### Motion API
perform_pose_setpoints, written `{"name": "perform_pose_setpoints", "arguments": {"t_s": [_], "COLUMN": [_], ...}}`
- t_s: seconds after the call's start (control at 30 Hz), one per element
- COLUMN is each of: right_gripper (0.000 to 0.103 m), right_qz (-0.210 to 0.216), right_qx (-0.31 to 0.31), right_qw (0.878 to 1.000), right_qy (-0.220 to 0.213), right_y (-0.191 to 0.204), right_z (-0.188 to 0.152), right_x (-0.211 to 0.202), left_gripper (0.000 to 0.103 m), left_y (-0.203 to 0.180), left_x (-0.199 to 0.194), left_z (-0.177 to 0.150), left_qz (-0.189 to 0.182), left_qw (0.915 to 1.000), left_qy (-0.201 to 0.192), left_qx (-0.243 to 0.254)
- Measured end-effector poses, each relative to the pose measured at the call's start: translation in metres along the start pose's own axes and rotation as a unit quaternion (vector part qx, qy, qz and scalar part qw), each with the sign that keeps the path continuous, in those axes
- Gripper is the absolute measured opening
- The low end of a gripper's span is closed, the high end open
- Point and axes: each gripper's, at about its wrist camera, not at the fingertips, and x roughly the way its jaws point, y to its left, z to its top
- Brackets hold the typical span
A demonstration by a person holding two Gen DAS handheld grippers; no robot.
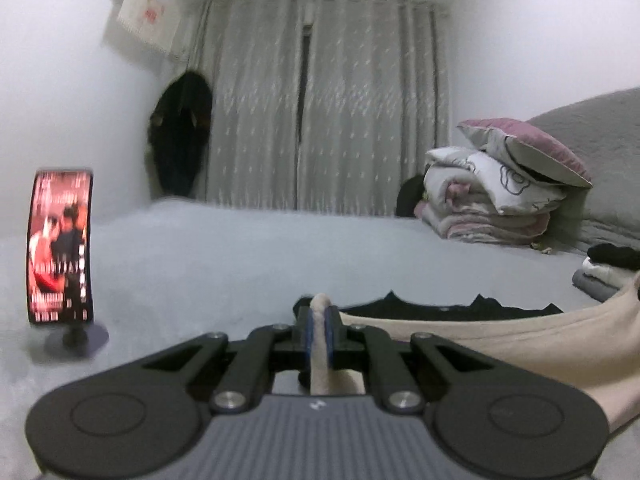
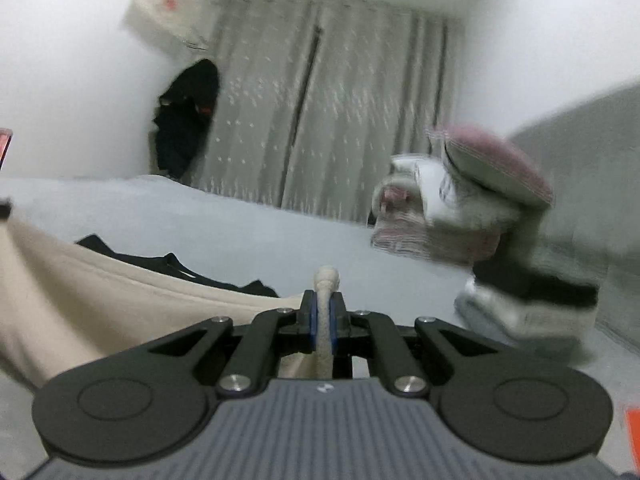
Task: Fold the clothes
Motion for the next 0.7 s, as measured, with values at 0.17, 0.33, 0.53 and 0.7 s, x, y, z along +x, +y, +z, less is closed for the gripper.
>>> {"name": "perform_pose_setpoints", "arguments": {"t_s": [0.17,0.33,0.53,0.7], "right_gripper": [0.007,0.007,0.02,0.041], "right_qz": [-0.017,-0.017,-0.016,-0.022], "right_qx": [-0.004,-0.002,-0.002,0.032], "right_qw": [1.0,0.996,0.983,0.983], "right_qy": [0.015,0.09,0.181,0.18], "right_y": [-0.005,-0.007,-0.004,-0.009], "right_z": [-0.003,-0.01,-0.014,-0.004], "right_x": [0.016,0.044,0.07,0.064], "left_gripper": [0.007,0.007,0.031,0.04], "left_y": [-0.007,-0.014,-0.009,-0.004], "left_x": [0.019,0.038,0.047,0.036], "left_z": [-0.002,-0.004,0.005,0.021], "left_qz": [0.012,0.024,0.038,0.025], "left_qw": [0.9992,0.9967,0.9919,0.9942], "left_qy": [0.035,0.069,0.12,0.104], "left_qx": [0.018,0.035,0.017,-0.009]}}
